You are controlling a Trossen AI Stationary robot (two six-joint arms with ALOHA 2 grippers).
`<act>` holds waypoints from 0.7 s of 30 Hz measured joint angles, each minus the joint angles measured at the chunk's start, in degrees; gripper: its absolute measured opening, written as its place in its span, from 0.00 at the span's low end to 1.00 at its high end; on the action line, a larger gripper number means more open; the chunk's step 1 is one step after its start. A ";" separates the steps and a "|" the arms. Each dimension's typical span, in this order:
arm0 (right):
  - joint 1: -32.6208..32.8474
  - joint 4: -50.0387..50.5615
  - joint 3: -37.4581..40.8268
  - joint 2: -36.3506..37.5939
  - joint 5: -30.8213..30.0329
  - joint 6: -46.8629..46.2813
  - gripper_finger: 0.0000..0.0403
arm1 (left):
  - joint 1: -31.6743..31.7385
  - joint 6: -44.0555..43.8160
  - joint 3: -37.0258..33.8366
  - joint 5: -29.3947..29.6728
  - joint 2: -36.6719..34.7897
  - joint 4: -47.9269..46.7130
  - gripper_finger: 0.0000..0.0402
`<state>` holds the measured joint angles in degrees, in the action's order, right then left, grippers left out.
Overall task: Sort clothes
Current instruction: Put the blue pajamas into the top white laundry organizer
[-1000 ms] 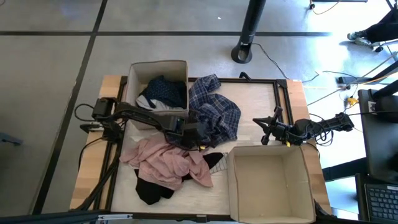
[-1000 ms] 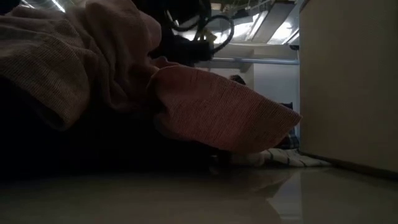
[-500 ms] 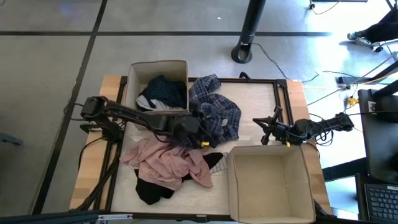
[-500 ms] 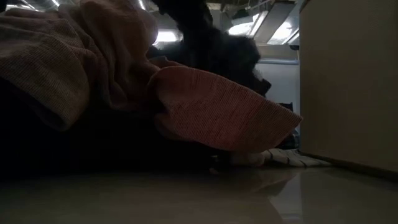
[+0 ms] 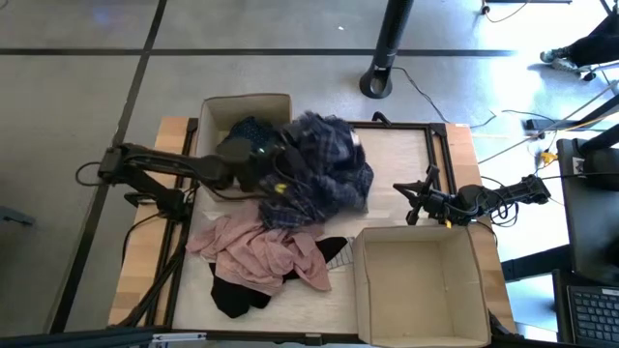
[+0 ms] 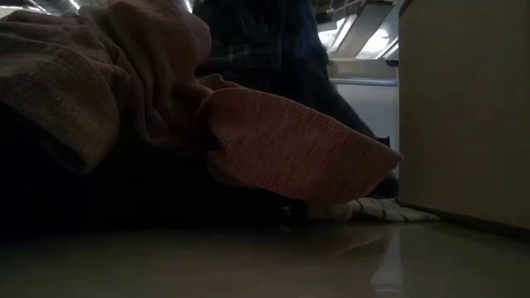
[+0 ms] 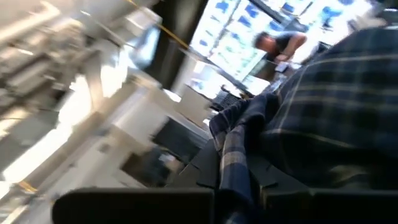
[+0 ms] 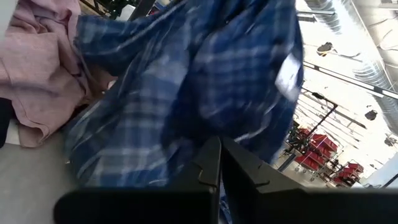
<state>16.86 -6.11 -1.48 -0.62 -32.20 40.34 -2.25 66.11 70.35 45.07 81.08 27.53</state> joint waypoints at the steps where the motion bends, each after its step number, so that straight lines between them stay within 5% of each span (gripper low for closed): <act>1: 0.00 0.00 0.00 0.02 -0.22 0.00 0.04 | 0.51 1.59 0.00 -0.19 -1.08 1.23 0.03; 11: 0.00 -0.01 0.00 0.00 -0.37 0.00 0.04 | 6.47 17.55 0.51 -0.86 -11.95 9.90 0.03; 21: -0.01 0.02 0.00 0.00 -2.34 0.02 0.04 | 12.43 26.58 10.38 0.19 -16.57 8.93 0.03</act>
<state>16.85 -6.09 -1.48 -0.62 -34.54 40.36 10.18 92.69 80.73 45.26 64.50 36.46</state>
